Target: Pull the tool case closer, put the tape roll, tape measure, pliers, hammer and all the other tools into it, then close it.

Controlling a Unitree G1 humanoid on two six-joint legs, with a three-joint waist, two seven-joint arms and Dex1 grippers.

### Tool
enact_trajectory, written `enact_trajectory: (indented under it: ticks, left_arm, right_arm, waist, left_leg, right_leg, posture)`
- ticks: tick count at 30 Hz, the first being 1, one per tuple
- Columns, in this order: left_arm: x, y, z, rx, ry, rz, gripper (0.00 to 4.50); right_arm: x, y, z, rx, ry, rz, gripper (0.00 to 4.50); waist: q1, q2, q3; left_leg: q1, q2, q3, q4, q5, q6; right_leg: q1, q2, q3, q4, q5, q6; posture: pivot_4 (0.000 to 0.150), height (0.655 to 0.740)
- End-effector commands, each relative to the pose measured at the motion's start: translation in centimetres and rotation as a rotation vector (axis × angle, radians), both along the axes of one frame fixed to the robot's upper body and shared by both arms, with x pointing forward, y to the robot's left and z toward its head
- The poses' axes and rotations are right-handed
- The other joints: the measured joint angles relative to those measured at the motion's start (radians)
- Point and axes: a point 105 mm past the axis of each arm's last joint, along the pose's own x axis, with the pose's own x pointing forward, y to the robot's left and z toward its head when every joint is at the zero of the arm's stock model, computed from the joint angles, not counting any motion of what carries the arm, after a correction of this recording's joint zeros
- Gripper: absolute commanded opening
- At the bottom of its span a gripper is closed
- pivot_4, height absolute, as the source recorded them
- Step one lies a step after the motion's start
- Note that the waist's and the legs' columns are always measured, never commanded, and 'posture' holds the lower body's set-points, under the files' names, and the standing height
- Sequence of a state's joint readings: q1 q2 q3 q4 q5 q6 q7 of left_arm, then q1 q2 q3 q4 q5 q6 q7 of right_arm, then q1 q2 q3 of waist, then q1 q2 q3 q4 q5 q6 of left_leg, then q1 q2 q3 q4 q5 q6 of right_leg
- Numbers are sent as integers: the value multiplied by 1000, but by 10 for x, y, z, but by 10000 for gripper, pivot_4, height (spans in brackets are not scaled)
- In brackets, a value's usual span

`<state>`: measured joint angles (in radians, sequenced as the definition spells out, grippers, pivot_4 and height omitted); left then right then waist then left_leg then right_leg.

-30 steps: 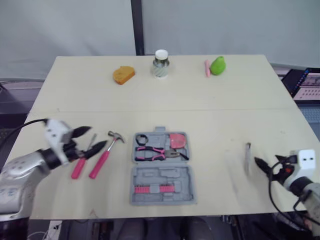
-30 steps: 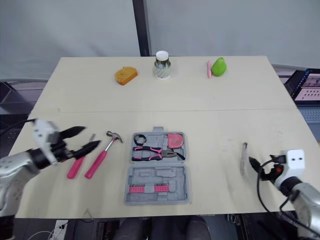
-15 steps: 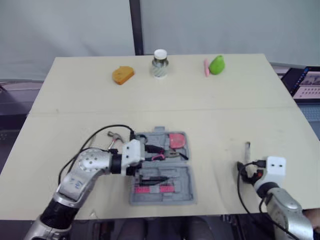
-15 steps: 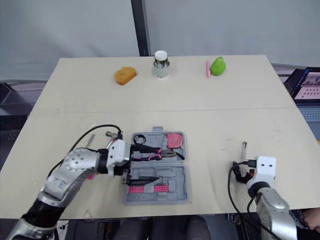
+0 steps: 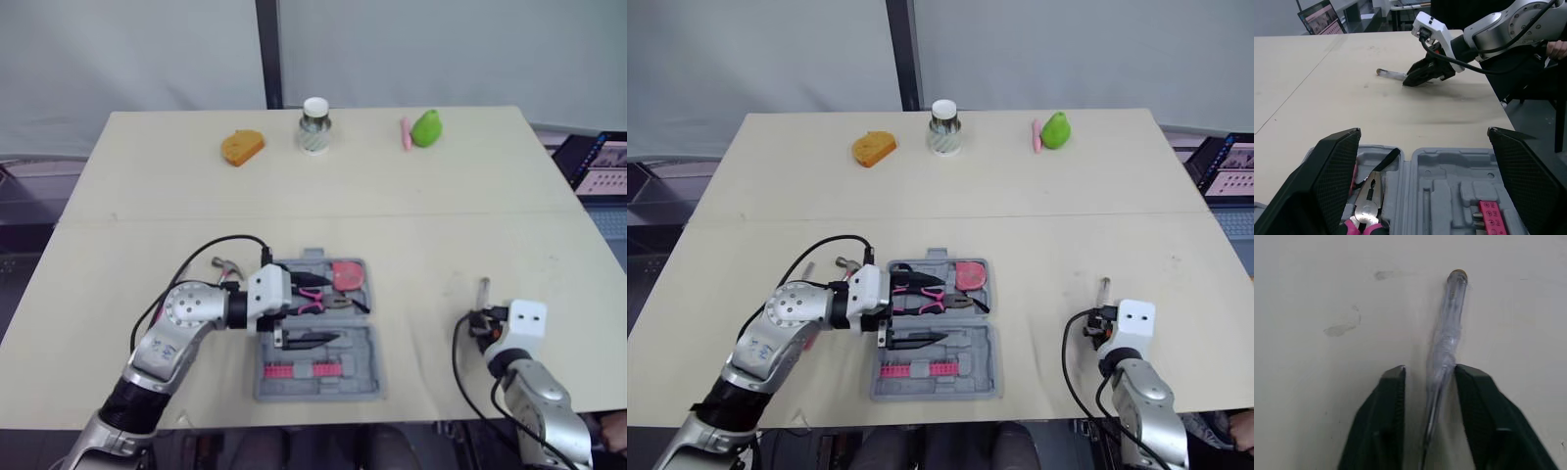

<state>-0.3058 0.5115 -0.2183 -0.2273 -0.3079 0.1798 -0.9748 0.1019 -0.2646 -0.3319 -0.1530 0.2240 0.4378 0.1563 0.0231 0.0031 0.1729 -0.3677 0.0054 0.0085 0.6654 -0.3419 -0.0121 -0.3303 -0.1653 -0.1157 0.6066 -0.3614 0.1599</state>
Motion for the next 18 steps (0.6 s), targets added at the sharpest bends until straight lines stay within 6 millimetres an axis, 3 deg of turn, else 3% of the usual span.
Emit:
enact_trajectory:
  ticks: [1, 7, 10, 14, 18]
  left_arm:
    - [1, -2, 11, -27, -64, 1, 45000]
    - [2, -1, 8, -36, -68, 18, 45000]
    - [4, 7, 7, -35, -68, 52, 45000]
    - [3, 30, 4, -27, -62, 139, 45000]
    - [-15, 67, -3, -12, -37, 278, 45000]
  right_arm:
    - [-7, -13, -4, -17, 17, -63, 640]
    - [-5, -14, 2, -42, -2, -28, 640]
    - [2, -3, 23, -106, -35, 151, 640]
    - [10, 31, 63, -197, -61, 488, 640]
    - [-2, 93, 99, -284, 8, 953, 640]
  waist:
    - [0, 0, 0]
    - [0, 0, 0]
    - [-1, 0, 0]
    - [-9, 1, 1]
    - [-28, 2, 1]
  left_leg:
    - [0, 0, 0, 0, 0, 0]
    - [0, 0, 0, 0, 0, 0]
    - [0, 0, 0, 0, 0, 0]
    - [0, 1, 1, -1, 0, 0]
    - [0, 3, 1, -2, 0, 0]
  right_leg:
    - [0, 0, 0, 0, 0, 0]
    - [0, 0, 0, 0, 0, 0]
    - [0, 0, 0, 0, 0, 0]
    - [0, 0, 0, -1, 0, 0]
    - [-1, 1, -1, -2, 0, -1]
  posture:
    - [1500, 7400]
    - [1500, 7400]
    - [1500, 7400]
    - [1500, 7400]
    - [1500, 7400]
